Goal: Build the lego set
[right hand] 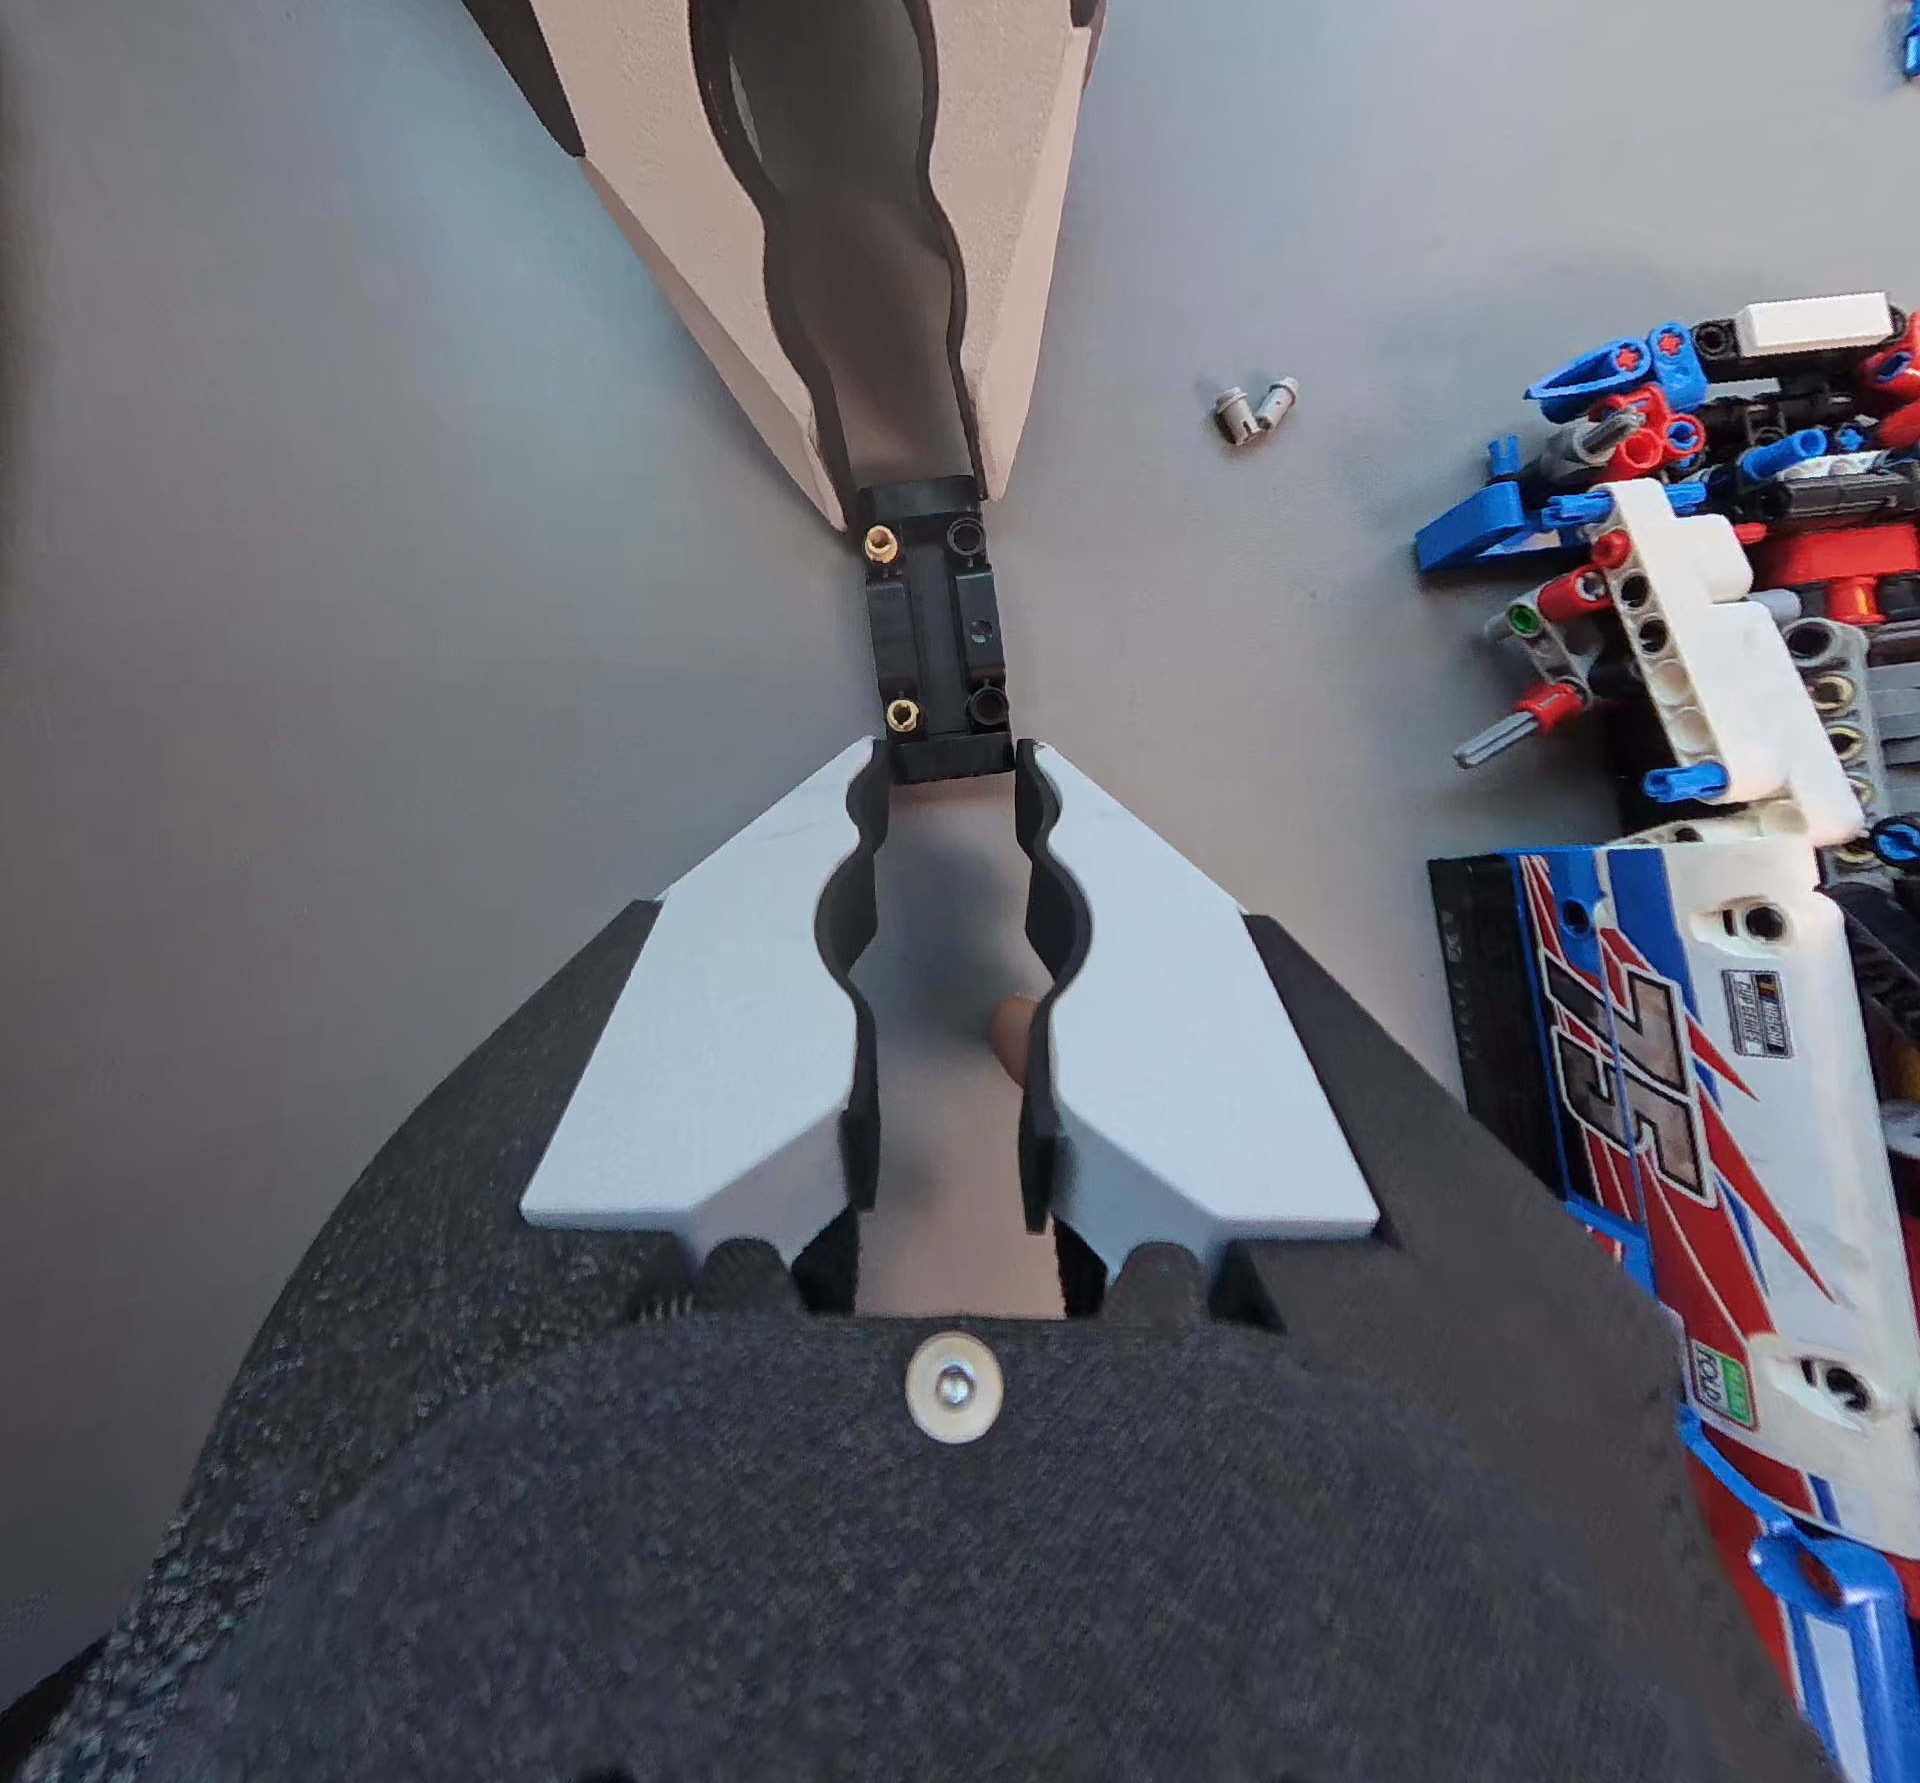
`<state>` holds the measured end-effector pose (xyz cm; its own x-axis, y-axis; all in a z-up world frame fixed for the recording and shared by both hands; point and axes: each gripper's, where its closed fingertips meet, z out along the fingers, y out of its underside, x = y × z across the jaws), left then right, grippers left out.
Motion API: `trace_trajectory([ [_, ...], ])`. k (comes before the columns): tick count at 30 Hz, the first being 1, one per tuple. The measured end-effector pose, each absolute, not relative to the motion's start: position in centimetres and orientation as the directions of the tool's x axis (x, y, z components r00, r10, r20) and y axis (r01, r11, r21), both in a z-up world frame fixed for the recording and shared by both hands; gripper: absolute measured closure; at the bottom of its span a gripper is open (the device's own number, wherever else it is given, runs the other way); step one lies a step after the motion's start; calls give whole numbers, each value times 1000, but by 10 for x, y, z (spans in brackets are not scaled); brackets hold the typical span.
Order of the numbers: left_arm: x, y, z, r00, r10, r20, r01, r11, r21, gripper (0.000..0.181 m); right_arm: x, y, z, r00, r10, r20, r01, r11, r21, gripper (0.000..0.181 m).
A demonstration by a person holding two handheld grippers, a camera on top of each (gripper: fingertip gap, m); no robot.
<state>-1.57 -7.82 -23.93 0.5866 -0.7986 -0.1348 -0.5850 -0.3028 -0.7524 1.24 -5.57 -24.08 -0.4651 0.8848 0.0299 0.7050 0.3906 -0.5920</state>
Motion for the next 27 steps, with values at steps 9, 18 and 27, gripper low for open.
trace_trajectory([
  [9,-16,-81,-239,563,-815,-141,-596,-282,-752,160,14,-49,-239,-480,875,56,670,407,-621,160],
  [18,-21,-76,-215,603,-798,0,-425,-321,-846,156,14,-32,-217,-372,921,116,585,329,-741,160],
  [27,-93,-31,-189,841,-541,3,-203,-321,-925,150,14,0,-154,-77,990,-120,198,-103,-975,153],
])
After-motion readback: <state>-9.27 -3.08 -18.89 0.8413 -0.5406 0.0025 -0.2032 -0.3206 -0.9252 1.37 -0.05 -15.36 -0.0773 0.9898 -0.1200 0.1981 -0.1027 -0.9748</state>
